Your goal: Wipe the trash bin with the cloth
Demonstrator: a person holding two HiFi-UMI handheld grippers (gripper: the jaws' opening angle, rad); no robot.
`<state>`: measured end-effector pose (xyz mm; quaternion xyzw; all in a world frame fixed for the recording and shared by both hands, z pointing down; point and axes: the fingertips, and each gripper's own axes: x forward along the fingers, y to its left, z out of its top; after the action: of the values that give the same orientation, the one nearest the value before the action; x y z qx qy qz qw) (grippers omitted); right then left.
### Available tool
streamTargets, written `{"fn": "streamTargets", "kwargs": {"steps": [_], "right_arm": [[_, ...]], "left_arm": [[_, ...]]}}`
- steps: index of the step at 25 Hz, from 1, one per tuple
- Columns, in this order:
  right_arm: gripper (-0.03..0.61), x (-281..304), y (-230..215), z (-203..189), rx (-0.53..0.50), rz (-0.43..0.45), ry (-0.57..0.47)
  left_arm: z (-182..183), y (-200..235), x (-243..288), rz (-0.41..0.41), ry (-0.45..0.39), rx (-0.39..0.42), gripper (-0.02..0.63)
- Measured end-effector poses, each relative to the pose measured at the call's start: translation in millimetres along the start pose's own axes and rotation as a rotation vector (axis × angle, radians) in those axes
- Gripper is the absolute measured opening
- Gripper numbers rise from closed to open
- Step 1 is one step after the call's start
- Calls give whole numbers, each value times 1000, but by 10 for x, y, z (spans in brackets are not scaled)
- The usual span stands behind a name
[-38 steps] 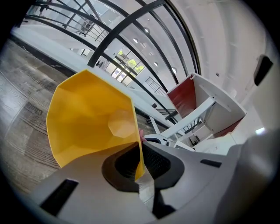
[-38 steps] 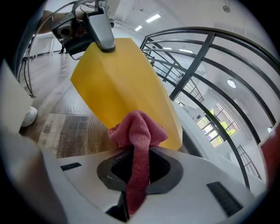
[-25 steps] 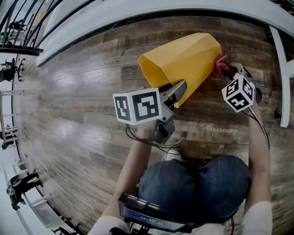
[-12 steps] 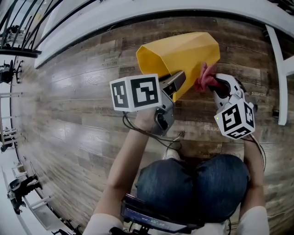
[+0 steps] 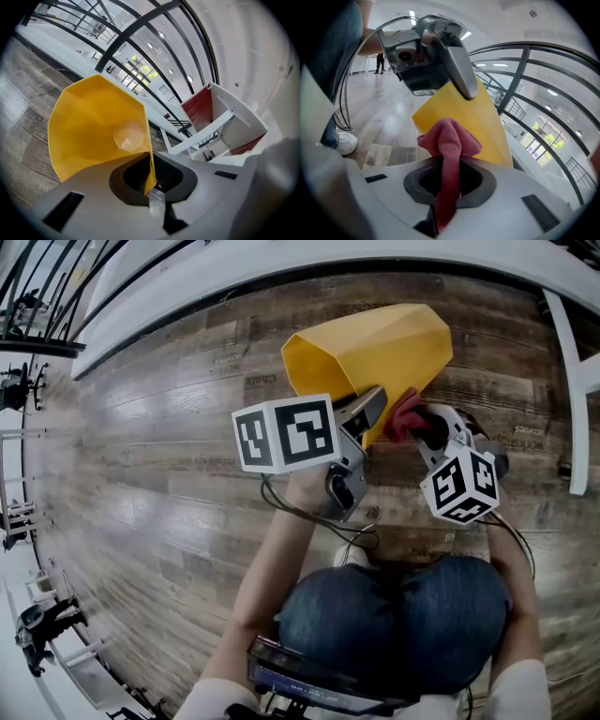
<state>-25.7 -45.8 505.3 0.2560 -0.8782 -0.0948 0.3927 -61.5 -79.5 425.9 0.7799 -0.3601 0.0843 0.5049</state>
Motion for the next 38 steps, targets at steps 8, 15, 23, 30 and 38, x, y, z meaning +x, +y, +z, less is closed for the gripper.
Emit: {"fn": "streamTargets", "kwargs": {"steps": [8, 15, 23, 30, 38], "right_arm": [[44, 158, -392, -624, 89, -102, 142], [43, 265, -708, -1023, 183, -168, 227], [44, 240, -755, -1111, 213, -190, 253], [44, 112, -742, -1025, 206, -202, 229], [44, -320, -884, -893, 312, -286, 117]], "left_arm": [[-43, 14, -7, -1, 2, -7, 17], [-36, -11, 8, -6, 8, -6, 17], [11, -15, 16, 8, 25, 39, 17], [65, -115, 48, 15, 75, 121, 17], [67, -327, 230, 16, 161, 262, 18]]}}
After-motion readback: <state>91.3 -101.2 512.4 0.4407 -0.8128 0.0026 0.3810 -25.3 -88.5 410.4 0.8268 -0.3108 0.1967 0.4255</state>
